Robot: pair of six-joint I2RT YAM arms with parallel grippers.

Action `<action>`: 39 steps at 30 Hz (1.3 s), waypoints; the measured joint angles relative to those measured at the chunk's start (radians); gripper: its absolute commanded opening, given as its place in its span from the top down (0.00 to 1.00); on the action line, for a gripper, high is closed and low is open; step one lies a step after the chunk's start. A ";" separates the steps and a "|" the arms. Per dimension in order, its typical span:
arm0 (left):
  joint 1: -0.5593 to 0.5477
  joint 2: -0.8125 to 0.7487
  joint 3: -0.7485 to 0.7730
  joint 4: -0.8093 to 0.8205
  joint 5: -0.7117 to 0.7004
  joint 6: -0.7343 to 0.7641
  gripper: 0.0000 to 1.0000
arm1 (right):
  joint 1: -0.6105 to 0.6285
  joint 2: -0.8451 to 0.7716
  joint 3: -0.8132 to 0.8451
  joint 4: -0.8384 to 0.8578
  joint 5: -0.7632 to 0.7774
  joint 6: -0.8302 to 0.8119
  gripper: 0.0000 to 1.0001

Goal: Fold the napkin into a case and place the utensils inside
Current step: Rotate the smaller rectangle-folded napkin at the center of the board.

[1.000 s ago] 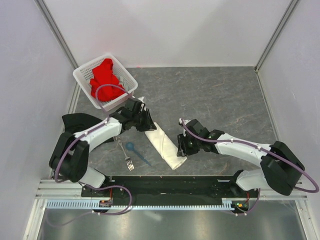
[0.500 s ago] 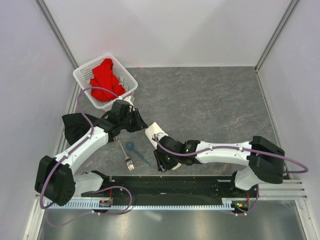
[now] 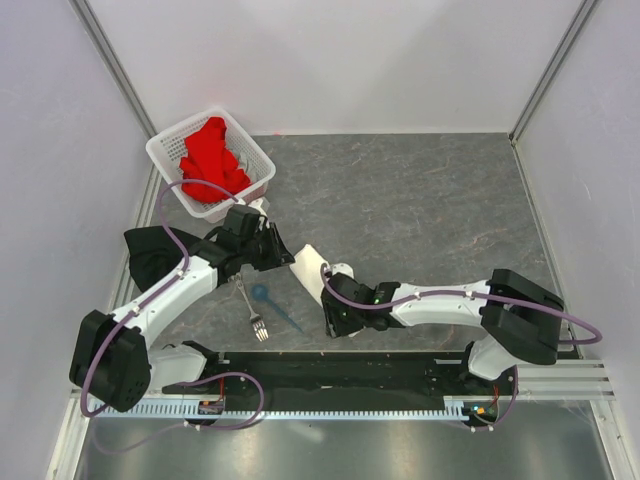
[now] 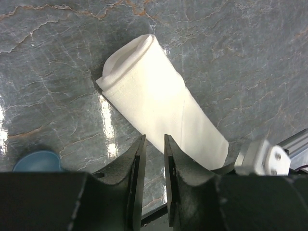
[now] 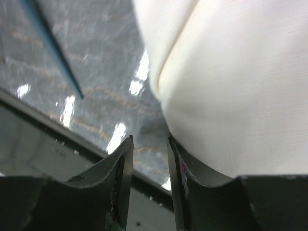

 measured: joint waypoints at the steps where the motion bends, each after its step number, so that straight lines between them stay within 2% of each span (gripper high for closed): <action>1: 0.000 0.000 -0.001 0.000 0.000 0.000 0.71 | -0.012 -0.003 -0.006 0.006 -0.004 0.005 0.58; 5: 0.001 0.000 -0.001 0.003 0.003 0.000 0.71 | -0.101 -0.038 -0.050 0.037 0.003 0.008 0.57; 10: 0.001 0.003 -0.001 0.003 0.021 0.000 0.71 | -0.319 -0.072 -0.083 0.044 0.029 -0.051 0.57; 12: 0.001 0.016 0.000 0.007 0.027 0.000 0.71 | -0.412 -0.050 -0.060 0.042 0.051 -0.097 0.57; 15: 0.001 0.062 0.004 0.020 0.050 0.000 0.71 | -0.489 0.018 0.014 0.028 0.075 -0.160 0.57; 21: 0.001 0.209 0.059 0.052 0.077 0.000 0.72 | -0.504 0.031 0.047 -0.010 0.078 -0.233 0.56; 31: 0.026 0.359 0.108 0.080 0.012 0.006 0.73 | -0.507 -0.187 0.029 -0.077 -0.013 -0.259 0.52; 39: 0.043 0.434 0.116 0.093 -0.016 0.017 0.75 | -0.507 -0.200 -0.007 -0.077 -0.063 -0.256 0.50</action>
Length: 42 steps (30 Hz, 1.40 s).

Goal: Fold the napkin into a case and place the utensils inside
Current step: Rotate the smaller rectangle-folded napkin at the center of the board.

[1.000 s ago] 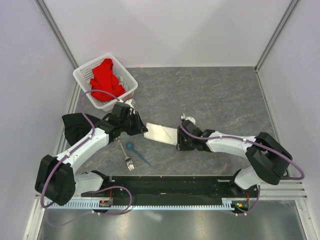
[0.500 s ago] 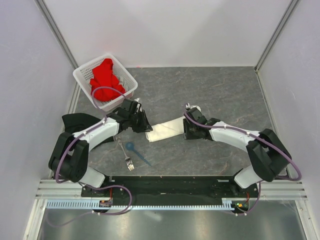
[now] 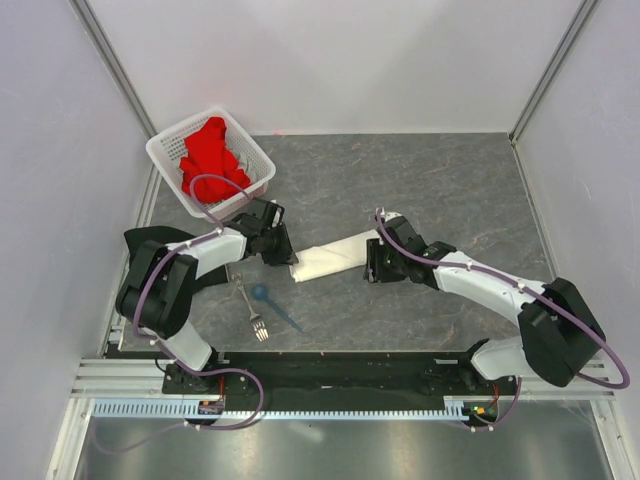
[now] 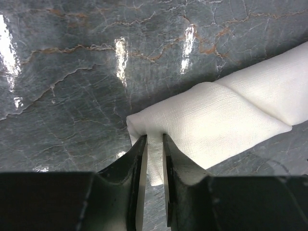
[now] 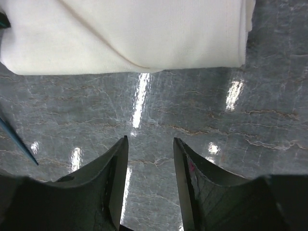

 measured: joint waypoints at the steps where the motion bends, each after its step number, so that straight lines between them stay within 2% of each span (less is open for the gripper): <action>1: 0.000 0.002 0.000 0.005 0.004 0.000 0.75 | 0.000 0.011 0.000 0.001 -0.005 0.003 0.50; 7: 0.001 -0.010 -0.056 0.077 0.030 -0.006 0.75 | -0.004 0.126 0.000 0.026 -0.026 0.039 0.54; 13: -0.024 -0.128 -0.207 0.144 0.062 -0.066 0.75 | -0.009 0.211 0.023 0.078 -0.038 0.070 0.55; 19: -0.119 -0.251 -0.326 0.158 0.076 -0.171 0.75 | -0.010 0.320 0.130 0.110 -0.030 0.071 0.56; 27: -0.262 -0.316 -0.365 0.173 0.066 -0.303 0.74 | -0.010 0.476 0.313 0.117 -0.039 -0.029 0.56; 32: -0.312 -0.205 -0.319 0.222 0.069 -0.351 0.75 | -0.010 0.567 0.436 0.095 -0.068 -0.100 0.56; 39: -0.333 0.049 -0.115 0.303 0.114 -0.367 0.76 | -0.016 0.692 0.636 0.013 -0.101 -0.168 0.53; 42: -0.335 0.071 -0.067 0.324 0.117 -0.371 0.70 | -0.034 0.694 0.659 -0.036 -0.080 -0.174 0.50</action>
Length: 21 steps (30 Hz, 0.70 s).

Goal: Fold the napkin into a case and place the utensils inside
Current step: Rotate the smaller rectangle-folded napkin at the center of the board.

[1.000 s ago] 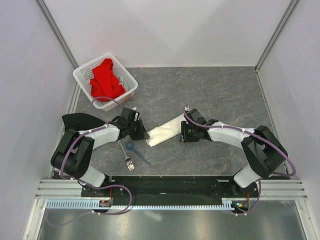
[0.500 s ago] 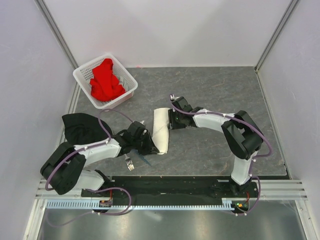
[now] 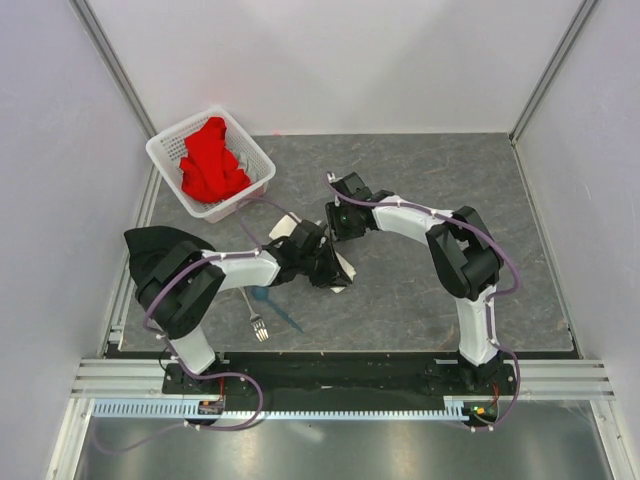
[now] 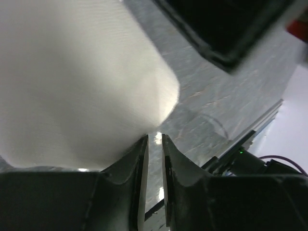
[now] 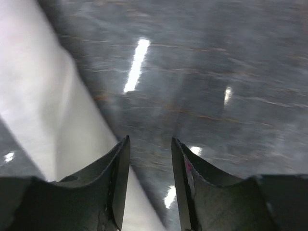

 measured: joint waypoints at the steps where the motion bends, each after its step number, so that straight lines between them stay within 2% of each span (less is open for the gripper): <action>1: -0.001 -0.006 0.006 0.005 0.001 0.000 0.68 | -0.011 -0.002 0.002 -0.012 0.006 -0.002 0.48; 3: -0.003 -0.032 0.007 0.010 0.004 0.000 0.61 | -0.044 -0.013 0.001 -0.047 0.032 -0.004 0.39; 7: -0.011 -0.161 -0.019 0.013 0.005 0.001 0.57 | -0.112 -0.085 -0.023 -0.104 0.107 -0.013 0.36; 10: -0.013 -0.288 -0.040 -0.033 -0.005 0.009 0.62 | -0.135 -0.175 -0.054 -0.122 0.118 -0.012 0.37; 13: -0.008 -0.357 -0.040 -0.090 -0.039 0.034 0.73 | -0.116 -0.271 -0.130 -0.109 0.117 -0.007 0.39; 14: -0.006 -0.365 -0.043 -0.107 -0.053 0.043 0.80 | -0.105 -0.307 -0.171 -0.108 0.114 -0.004 0.39; 17: -0.001 -0.368 -0.062 -0.154 -0.085 0.066 0.89 | -0.069 -0.411 -0.293 -0.117 0.106 0.007 0.40; 21: -0.005 -0.325 -0.077 -0.219 -0.117 0.087 0.94 | -0.052 -0.521 -0.391 -0.139 0.097 0.027 0.40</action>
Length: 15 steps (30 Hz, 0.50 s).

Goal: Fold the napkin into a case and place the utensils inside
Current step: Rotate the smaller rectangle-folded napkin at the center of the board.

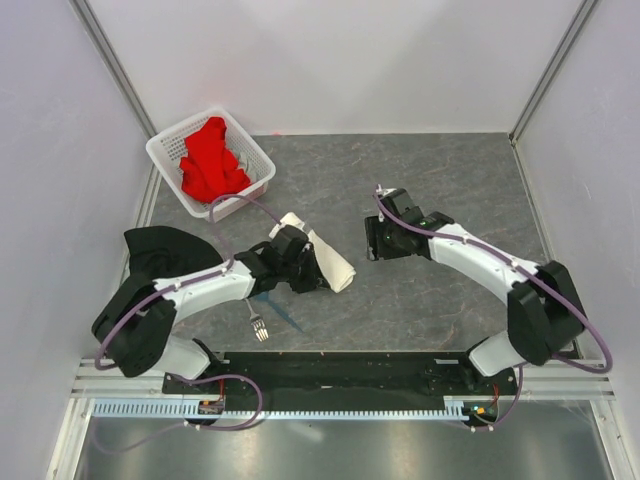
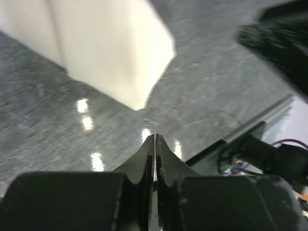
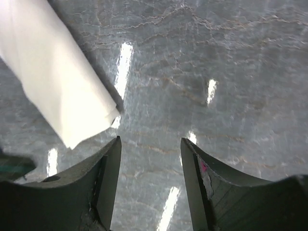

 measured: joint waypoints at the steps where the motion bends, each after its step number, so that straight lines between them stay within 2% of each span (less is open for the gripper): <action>1: -0.005 0.021 0.000 -0.011 -0.012 0.002 0.94 | -0.002 -0.031 -0.016 -0.004 0.001 0.007 0.40; 9: -0.067 0.184 0.035 -0.095 -0.064 0.003 0.95 | -0.006 -0.212 -0.040 -0.022 0.019 0.042 0.39; 15: -0.067 0.323 0.188 -0.099 -0.080 0.035 0.95 | -0.006 -0.247 -0.068 -0.026 0.018 0.061 0.39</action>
